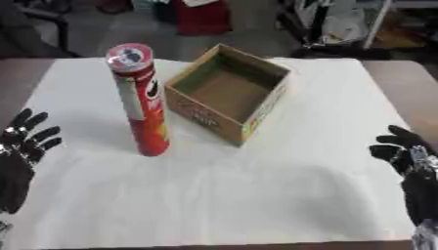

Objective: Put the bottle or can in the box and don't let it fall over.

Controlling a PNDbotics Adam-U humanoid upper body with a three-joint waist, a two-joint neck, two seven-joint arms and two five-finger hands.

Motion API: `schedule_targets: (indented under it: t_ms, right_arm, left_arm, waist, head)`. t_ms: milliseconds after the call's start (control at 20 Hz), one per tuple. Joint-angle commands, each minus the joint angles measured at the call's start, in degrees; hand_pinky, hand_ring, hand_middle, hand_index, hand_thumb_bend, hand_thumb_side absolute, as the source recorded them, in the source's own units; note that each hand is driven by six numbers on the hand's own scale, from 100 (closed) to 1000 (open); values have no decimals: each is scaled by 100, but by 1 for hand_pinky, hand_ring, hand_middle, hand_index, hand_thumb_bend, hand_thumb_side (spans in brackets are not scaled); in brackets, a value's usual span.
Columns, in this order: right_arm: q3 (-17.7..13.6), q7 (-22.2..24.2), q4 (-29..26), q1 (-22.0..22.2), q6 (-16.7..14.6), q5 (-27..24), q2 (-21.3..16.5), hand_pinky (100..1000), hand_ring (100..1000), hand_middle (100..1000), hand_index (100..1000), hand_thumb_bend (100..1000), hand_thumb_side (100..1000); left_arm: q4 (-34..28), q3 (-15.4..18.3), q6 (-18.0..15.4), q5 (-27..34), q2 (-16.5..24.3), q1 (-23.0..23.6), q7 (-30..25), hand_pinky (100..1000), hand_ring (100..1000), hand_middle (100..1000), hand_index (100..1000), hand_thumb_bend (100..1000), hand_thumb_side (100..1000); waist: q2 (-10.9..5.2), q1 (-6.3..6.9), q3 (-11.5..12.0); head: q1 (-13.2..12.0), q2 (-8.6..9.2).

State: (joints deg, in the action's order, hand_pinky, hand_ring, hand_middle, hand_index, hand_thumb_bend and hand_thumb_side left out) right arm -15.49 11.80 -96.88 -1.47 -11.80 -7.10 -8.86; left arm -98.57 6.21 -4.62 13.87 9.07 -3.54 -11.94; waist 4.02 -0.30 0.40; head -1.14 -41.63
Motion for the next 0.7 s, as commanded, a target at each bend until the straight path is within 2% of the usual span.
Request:
schedule_targets:
  t_ms: [50, 200, 350, 500, 700]
  right_arm:
    - [-16, 4, -99, -52, -11, -20, -79, 730, 664, 651, 817, 100, 842]
    - [-27, -5, -96, -40, -12, -13, -84, 729, 664, 651, 817, 100, 842]
    - [-33, -12, -88, -27, -8, -7, -92, 729, 664, 651, 817, 100, 843]
    - [-35, -11, -82, -9, -9, 4, -114, 729, 664, 651, 817, 100, 842]
    - [-30, -10, -74, 28, 1, 21, -142, 729, 664, 651, 817, 100, 843]
  left_arm:
    - [-124, 1, -17, 2, 72, -69, -19, 860, 830, 901, 1000, 318, 1000]
    - [-182, 55, -69, 0, 195, -131, 24, 860, 831, 901, 1000, 309, 1000]
    - [-320, 158, -202, -20, 591, -244, 130, 861, 833, 902, 1000, 276, 1000]
    - [-503, 236, -451, -226, 1349, -426, 247, 862, 836, 904, 1000, 224, 1000]
    - [-591, 136, -893, -699, 2766, -888, 404, 872, 847, 907, 1000, 168, 992]
  waist:
    - [-76, 0, 5]
    - [-80, 4, 3]
    - [-88, 16, -2]
    - [-113, 46, -9]
    - [-165, 106, -66]
  head:
    - [-12, 66]
    - [4, 57]
    - [13, 44]
    - [12, 25]
    - [23, 15]
